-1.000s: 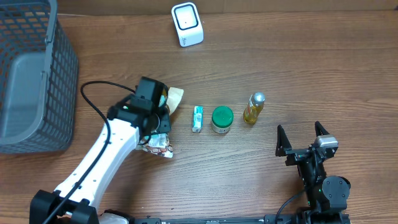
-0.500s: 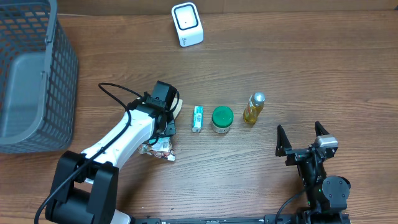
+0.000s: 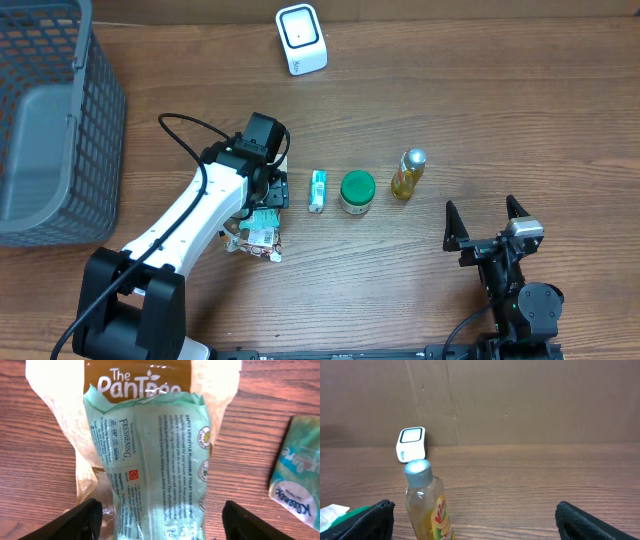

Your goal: Scan the item barcode

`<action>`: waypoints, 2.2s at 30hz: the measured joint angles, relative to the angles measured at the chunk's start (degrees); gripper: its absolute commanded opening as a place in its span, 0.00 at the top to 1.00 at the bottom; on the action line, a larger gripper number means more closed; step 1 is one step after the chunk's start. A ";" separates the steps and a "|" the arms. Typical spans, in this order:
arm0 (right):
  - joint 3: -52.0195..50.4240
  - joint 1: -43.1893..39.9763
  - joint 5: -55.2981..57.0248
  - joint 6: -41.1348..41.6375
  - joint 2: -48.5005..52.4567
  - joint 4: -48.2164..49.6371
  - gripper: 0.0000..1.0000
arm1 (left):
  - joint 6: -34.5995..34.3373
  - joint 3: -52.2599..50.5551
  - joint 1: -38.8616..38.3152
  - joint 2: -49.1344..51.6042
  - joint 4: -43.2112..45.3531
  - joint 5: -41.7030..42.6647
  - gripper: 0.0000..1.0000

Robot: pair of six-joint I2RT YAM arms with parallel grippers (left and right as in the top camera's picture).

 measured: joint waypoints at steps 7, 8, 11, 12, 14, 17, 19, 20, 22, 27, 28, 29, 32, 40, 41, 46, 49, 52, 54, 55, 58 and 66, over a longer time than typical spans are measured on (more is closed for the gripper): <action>0.00 0.00 0.00 0.02 0.00 0.00 0.00 | 1.86 0.07 0.00 0.00 -0.87 1.51 0.24; 0.00 0.00 -0.02 0.02 0.00 0.02 0.00 | 1.90 0.07 0.00 0.00 -0.87 1.51 0.21; 0.00 0.00 -0.02 0.02 0.00 0.02 0.00 | 2.27 0.07 0.00 0.00 -1.03 1.16 0.20; 0.00 0.00 -0.02 0.00 0.00 0.00 0.00 | 2.29 0.07 0.00 0.00 -1.03 1.03 0.20; 0.00 0.00 -0.02 0.00 0.00 0.02 0.00 | 2.29 0.07 0.00 0.11 -1.14 0.79 0.21; 0.00 0.00 0.00 0.00 0.00 0.02 0.00 | 2.32 0.07 0.00 1.03 -1.66 0.61 0.24; 0.00 0.00 0.00 0.02 0.00 0.00 0.00 | 2.32 0.07 0.00 1.90 -1.68 0.61 0.25; 0.00 0.00 -0.02 0.02 0.00 0.02 0.00 | 2.32 0.07 0.00 2.40 -1.68 0.61 0.25; 0.00 0.00 -0.02 0.00 0.00 0.02 0.00 | 2.32 0.07 0.00 3.21 -1.68 0.63 0.28; 0.00 0.00 0.00 0.02 0.00 0.00 0.00 | 2.45 0.07 0.00 3.74 -1.55 0.61 0.37; 0.00 0.00 0.00 0.02 0.00 0.02 0.00 | 2.49 0.07 0.00 3.74 -1.49 0.61 0.38; 0.00 0.00 0.00 0.02 0.00 0.00 0.00 | 2.49 0.07 0.00 3.74 -1.49 0.61 0.39; 0.00 0.00 0.00 0.02 0.00 0.02 0.00 | 2.49 0.50 0.00 3.74 -2.36 0.63 0.42; 0.00 0.00 -0.02 0.02 0.00 0.00 0.00 | 2.47 7.04 0.00 3.91 -6.97 1.95 0.46; 0.00 0.00 -0.04 0.02 0.00 0.02 0.00 | 2.47 7.58 0.00 3.91 -6.80 2.80 0.47; 0.00 0.00 0.00 0.00 0.00 0.02 0.00 | 2.45 7.87 -0.13 3.93 -6.32 6.40 0.47; 0.00 0.00 -0.02 0.00 0.00 0.00 0.00 | 2.45 7.61 -0.76 3.93 -5.38 7.43 0.43; 0.00 0.00 0.00 0.00 0.00 0.02 0.00 | 2.29 7.32 -1.62 3.93 -5.33 8.26 0.33; 0.00 0.00 0.00 0.02 0.00 0.00 0.00 | 2.19 7.26 -1.99 3.93 -5.31 8.98 0.29; 0.00 0.00 -0.02 0.04 0.00 0.02 0.00 | 2.19 7.26 -2.05 3.93 -5.31 9.68 0.29; 0.00 0.00 -0.02 0.00 0.00 0.02 0.00 | 2.23 7.23 -2.14 3.93 -5.29 11.54 0.42; 0.00 0.00 0.00 0.00 0.00 0.02 0.00 | 2.21 7.19 -2.14 3.93 -5.38 11.30 0.95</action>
